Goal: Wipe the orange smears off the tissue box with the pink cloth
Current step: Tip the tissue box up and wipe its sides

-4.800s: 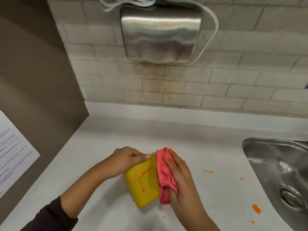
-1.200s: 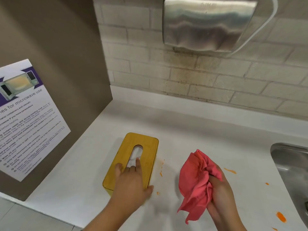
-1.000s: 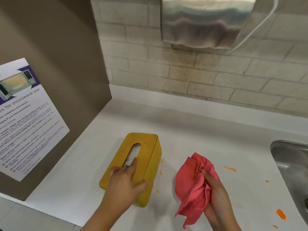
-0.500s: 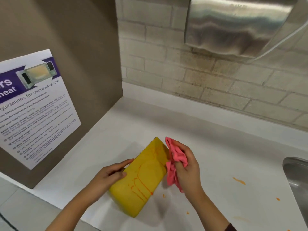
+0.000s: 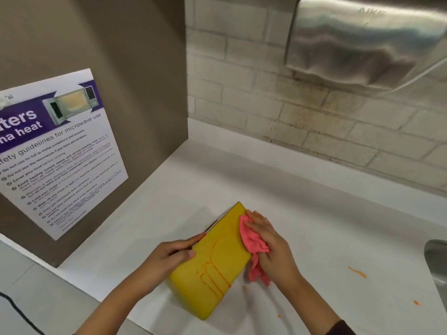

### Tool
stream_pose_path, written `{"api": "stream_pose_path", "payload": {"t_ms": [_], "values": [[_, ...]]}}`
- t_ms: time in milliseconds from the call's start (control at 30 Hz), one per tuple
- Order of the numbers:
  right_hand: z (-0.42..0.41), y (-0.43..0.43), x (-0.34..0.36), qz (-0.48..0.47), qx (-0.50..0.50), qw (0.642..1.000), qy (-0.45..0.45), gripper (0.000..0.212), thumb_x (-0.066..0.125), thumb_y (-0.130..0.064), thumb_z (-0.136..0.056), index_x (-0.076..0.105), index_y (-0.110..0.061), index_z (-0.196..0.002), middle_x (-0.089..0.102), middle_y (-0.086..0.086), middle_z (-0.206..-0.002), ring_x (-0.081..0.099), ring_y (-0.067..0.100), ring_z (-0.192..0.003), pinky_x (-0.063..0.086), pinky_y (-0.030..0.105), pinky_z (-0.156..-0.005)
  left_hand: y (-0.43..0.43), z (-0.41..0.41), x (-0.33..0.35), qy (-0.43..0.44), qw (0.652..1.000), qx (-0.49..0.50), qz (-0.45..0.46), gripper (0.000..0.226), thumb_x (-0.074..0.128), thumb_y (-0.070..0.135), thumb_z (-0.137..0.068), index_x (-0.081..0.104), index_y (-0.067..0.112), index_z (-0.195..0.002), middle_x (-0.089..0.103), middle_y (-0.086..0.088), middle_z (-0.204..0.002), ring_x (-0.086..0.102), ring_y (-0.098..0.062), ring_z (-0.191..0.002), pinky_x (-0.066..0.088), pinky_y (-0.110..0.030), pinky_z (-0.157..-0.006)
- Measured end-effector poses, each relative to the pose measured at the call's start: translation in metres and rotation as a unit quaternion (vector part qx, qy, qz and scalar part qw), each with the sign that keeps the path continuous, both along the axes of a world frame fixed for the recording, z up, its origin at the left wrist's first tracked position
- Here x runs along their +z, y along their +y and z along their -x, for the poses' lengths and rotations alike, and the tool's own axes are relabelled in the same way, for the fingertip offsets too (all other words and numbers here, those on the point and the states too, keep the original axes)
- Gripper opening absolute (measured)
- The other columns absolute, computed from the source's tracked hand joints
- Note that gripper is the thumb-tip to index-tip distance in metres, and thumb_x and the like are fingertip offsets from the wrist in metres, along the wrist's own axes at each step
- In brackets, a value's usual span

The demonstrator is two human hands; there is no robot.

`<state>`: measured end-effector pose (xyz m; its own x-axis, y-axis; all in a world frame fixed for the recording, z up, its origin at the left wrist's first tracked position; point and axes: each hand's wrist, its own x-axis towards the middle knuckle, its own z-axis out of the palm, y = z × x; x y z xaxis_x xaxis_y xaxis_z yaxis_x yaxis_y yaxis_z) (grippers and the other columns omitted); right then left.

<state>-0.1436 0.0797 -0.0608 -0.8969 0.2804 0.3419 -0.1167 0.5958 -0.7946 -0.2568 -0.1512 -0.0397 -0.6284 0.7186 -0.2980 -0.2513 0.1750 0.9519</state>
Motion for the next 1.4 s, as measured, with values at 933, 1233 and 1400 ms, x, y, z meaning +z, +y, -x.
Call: {"api": "stream_pose_path", "payload": {"t_ms": [933, 1233, 1400], "values": [[0.003, -0.008, -0.002, 0.041, -0.048, 0.998, 0.024, 0.045, 0.046, -0.001, -0.083, 0.056, -0.021, -0.122, 0.043, -0.011, -0.139, 0.034, 0.014, -0.137, 0.014, 0.038, -0.117, 0.01, -0.008, 0.01, 0.026, 0.999, -0.024, 0.022, 0.043, 0.049, -0.004, -0.092, 0.064, 0.031, -0.11, 0.072, 0.024, -0.099, 0.066, 0.0, -0.1, 0.052, -0.012, -0.076], [-0.004, -0.014, 0.007, -0.089, 0.134, 0.987, -0.007, 0.04, 0.06, -0.016, -0.089, 0.056, -0.002, -0.126, 0.039, 0.01, -0.141, 0.024, 0.006, -0.138, 0.017, 0.032, -0.114, 0.009, -0.009, 0.008, 0.031, 0.999, -0.013, 0.018, 0.042, 0.048, -0.006, -0.091, 0.063, 0.027, -0.112, 0.073, 0.023, -0.1, 0.066, 0.001, -0.099, 0.051, -0.01, -0.075], [0.013, -0.018, 0.011, 0.013, -0.04, 0.999, 0.001, 0.051, 0.044, -0.003, -0.083, 0.048, -0.024, -0.129, 0.037, -0.009, -0.143, 0.026, 0.01, -0.14, 0.012, 0.037, -0.118, 0.011, -0.011, 0.007, 0.046, 0.998, -0.019, 0.027, 0.044, 0.05, -0.003, -0.092, 0.063, 0.034, -0.11, 0.072, 0.024, -0.099, 0.066, 0.001, -0.099, 0.051, -0.012, -0.078]]}}
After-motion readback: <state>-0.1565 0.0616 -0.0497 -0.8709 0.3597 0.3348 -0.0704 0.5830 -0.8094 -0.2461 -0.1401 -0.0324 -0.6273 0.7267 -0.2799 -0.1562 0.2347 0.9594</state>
